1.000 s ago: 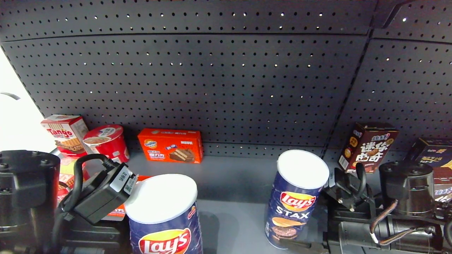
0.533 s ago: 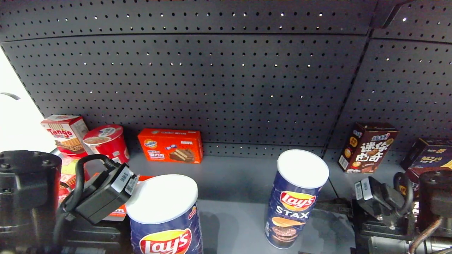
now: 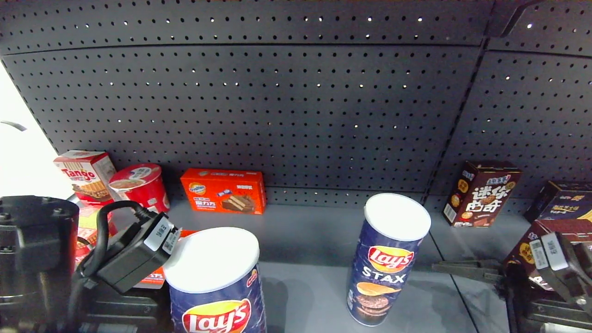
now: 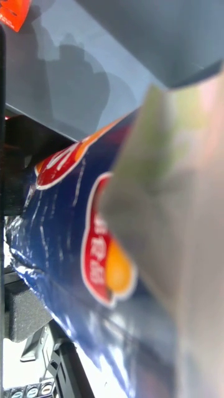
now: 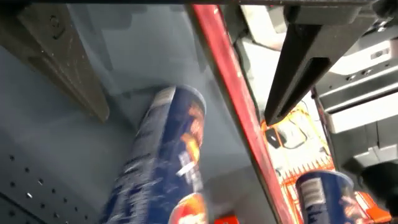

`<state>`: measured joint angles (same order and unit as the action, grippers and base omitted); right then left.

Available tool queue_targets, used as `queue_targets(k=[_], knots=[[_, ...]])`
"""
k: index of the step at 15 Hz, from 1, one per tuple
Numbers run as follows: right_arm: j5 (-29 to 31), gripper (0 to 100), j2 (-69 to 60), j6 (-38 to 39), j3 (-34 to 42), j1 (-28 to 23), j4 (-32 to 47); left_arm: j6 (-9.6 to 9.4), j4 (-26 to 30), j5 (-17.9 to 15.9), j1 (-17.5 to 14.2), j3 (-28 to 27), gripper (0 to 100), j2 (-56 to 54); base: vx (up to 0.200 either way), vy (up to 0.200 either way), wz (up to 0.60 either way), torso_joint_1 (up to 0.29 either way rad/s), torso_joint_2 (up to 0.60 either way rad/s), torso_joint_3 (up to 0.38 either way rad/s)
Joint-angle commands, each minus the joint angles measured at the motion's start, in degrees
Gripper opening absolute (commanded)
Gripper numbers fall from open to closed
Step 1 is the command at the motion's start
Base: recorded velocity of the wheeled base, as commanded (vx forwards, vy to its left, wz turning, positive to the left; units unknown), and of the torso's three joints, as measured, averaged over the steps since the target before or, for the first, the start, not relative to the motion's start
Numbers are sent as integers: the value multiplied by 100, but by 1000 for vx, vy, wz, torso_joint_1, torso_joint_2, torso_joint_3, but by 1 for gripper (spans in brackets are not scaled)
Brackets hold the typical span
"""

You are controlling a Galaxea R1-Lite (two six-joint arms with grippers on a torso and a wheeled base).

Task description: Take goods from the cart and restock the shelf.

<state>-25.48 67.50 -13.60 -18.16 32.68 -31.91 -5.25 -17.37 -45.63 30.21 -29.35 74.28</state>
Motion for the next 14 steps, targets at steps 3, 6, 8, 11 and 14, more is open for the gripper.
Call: queue_targets(k=[3, 6, 8, 11, 14], knots=[[298, 100, -1740, -2, -117, 19, 1390, -2, -12, 1, 3, -9, 0, -10, 0, 0, 0, 0, 0, 0], [535, 100, -2707, 16, -425, 10, 2488, 7, -29, -7, -15, -229, 0, -10, 0, 0, 0, 0, 0, 0], [605, 100, -3015, 25, -425, -16, 2603, 7, -73, -7, -15, -343, 0, -10, 0, 0, 0, 0, 0, 0], [816, 100, -3788, 824, -267, -34, 2603, 24, -566, 265, 20, -343, 0, 34, 0, 0, 0, 0, 0, 0], [1256, 100, -4263, 877, 6, -43, 2620, 16, -610, 705, 64, -378, 0, 61, 0, 0, 0, 0, 0, 0]])
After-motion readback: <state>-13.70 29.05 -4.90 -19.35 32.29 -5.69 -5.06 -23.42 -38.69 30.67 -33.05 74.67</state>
